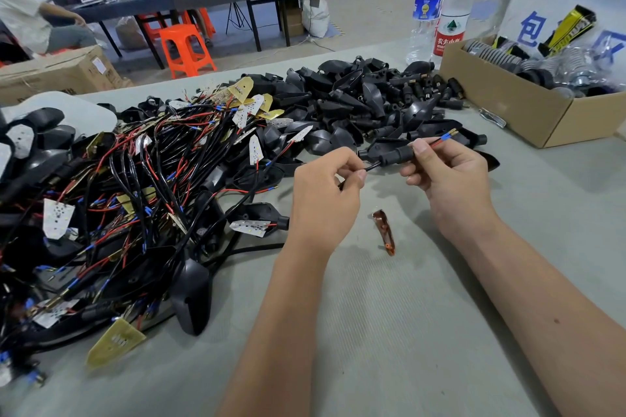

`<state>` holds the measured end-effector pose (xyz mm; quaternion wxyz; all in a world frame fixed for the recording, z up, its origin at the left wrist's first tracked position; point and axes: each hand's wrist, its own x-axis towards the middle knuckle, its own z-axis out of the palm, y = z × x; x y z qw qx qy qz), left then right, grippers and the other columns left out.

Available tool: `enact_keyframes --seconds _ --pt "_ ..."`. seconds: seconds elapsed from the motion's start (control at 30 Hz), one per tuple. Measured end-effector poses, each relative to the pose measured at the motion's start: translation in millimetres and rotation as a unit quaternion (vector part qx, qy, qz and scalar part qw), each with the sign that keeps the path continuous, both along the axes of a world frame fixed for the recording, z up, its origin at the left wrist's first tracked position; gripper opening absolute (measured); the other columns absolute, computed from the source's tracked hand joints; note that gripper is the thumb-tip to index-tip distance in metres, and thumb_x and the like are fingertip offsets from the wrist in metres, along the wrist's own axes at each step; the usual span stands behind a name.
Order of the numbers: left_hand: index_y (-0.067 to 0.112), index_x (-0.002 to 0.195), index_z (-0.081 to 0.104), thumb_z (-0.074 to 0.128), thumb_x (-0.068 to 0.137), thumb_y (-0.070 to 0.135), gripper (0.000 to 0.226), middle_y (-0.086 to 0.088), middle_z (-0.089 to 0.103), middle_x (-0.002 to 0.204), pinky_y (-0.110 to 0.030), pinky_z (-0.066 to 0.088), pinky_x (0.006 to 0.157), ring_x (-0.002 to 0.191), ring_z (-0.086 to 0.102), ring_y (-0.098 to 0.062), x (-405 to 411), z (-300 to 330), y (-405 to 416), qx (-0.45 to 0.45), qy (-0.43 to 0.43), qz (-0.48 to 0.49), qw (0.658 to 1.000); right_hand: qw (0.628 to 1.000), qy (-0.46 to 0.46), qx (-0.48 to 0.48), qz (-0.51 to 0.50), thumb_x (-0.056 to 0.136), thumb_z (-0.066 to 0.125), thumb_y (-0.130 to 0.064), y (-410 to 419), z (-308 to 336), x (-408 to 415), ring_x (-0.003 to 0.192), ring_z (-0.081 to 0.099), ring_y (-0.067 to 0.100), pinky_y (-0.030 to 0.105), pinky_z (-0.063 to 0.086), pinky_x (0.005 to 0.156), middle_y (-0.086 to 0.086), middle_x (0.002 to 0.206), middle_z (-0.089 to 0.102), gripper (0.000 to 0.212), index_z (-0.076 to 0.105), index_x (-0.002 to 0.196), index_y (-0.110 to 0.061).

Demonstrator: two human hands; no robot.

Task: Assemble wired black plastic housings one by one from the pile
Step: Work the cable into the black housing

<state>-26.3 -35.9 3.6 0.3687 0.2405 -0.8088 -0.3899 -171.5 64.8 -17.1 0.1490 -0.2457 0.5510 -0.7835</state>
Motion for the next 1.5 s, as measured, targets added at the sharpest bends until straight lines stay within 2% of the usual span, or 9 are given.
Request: enact_keyframes --seconds 0.1,0.27,0.4,0.57,0.73,0.9,1.17,1.3,1.5 --pt "0.018 0.079 0.065 0.067 0.090 0.004 0.018 0.016 0.057 0.067 -0.018 0.039 0.061 0.067 0.053 -0.002 1 -1 -2 -0.099 -0.037 0.006 0.994 1.000 -0.028 0.002 0.009 0.100 0.065 -0.010 -1 -1 0 0.059 0.065 0.014 0.020 0.053 0.057 0.004 0.065 0.068 0.013 0.070 0.090 -0.007" --pt "0.018 0.084 0.064 0.062 0.094 0.007 0.015 0.007 0.061 0.075 -0.043 0.053 0.067 0.076 0.057 -0.016 2 -2 -6 -0.160 -0.071 0.029 0.984 0.999 -0.028 0.016 0.022 0.101 0.064 -0.010 -1 -4 -2 0.058 0.063 0.013 0.019 0.052 0.055 0.002 0.064 0.067 0.014 0.070 0.088 -0.008" --pt "0.020 0.083 0.066 0.065 0.093 0.007 0.016 0.012 0.061 0.074 -0.032 0.047 0.064 0.073 0.055 -0.007 5 -5 -5 -0.125 -0.052 0.044 0.990 0.999 0.046 0.022 0.016 0.099 0.066 -0.007 0 -3 -2 0.059 0.066 0.016 0.021 0.053 0.055 0.002 0.067 0.067 0.011 0.071 0.090 -0.011" --pt "0.025 0.078 0.062 0.062 0.096 0.014 0.021 0.002 0.062 0.068 -0.020 0.038 0.057 0.061 0.049 -0.006 3 -4 -7 0.040 -0.036 0.024 0.998 0.997 0.051 0.007 0.065 0.100 0.064 -0.009 3 -1 -5 0.063 0.066 0.016 0.021 0.054 0.058 0.004 0.071 0.066 0.008 0.070 0.095 -0.009" --pt "0.023 0.080 0.057 0.058 0.095 0.014 0.017 0.003 0.052 0.060 -0.034 0.041 0.059 0.060 0.046 -0.013 8 1 -3 -0.081 -0.099 0.030 0.991 0.995 0.072 0.045 0.046 0.101 0.065 -0.013 3 -6 -6 0.055 0.062 0.015 0.022 0.050 0.048 0.006 0.070 0.069 0.014 0.068 0.091 -0.004" --pt "0.017 0.089 0.061 0.055 0.099 0.012 0.013 0.005 0.060 0.076 -0.045 0.046 0.066 0.073 0.054 -0.022 5 0 4 -0.184 -0.119 0.069 0.973 0.996 0.038 0.084 0.009 0.101 0.066 -0.022 -1 -12 -6 0.046 0.054 0.010 0.021 0.040 0.038 0.001 0.061 0.066 0.024 0.063 0.084 -0.007" --pt "0.022 0.096 0.065 0.066 0.096 0.016 0.007 0.011 0.067 0.085 -0.043 0.052 0.073 0.078 0.059 -0.013 -4 -11 6 -0.103 -0.075 0.051 0.991 0.999 0.012 0.022 0.035 0.102 0.064 -0.021 0 -7 -2 0.047 0.053 0.011 0.020 0.037 0.038 0.006 0.064 0.067 0.024 0.070 0.083 -0.008" --pt "0.034 0.112 0.061 0.069 0.091 0.034 0.022 0.019 0.070 0.097 -0.037 0.055 0.075 0.080 0.062 -0.006 -5 -14 7 -0.042 -0.064 0.015 0.997 0.997 0.011 0.020 0.068 0.102 0.064 -0.021 -1 -7 1 0.047 0.053 0.011 0.020 0.038 0.039 0.008 0.065 0.066 0.024 0.074 0.088 -0.004" --pt "0.031 0.097 0.074 0.077 0.089 0.030 0.009 0.019 0.070 0.086 -0.027 0.049 0.071 0.079 0.061 0.002 -7 -14 6 -0.045 -0.072 0.018 0.996 0.999 -0.001 0.020 0.049 0.101 0.065 -0.023 0 -7 -1 0.050 0.054 0.011 0.020 0.039 0.040 0.006 0.067 0.066 0.024 0.075 0.085 -0.009"
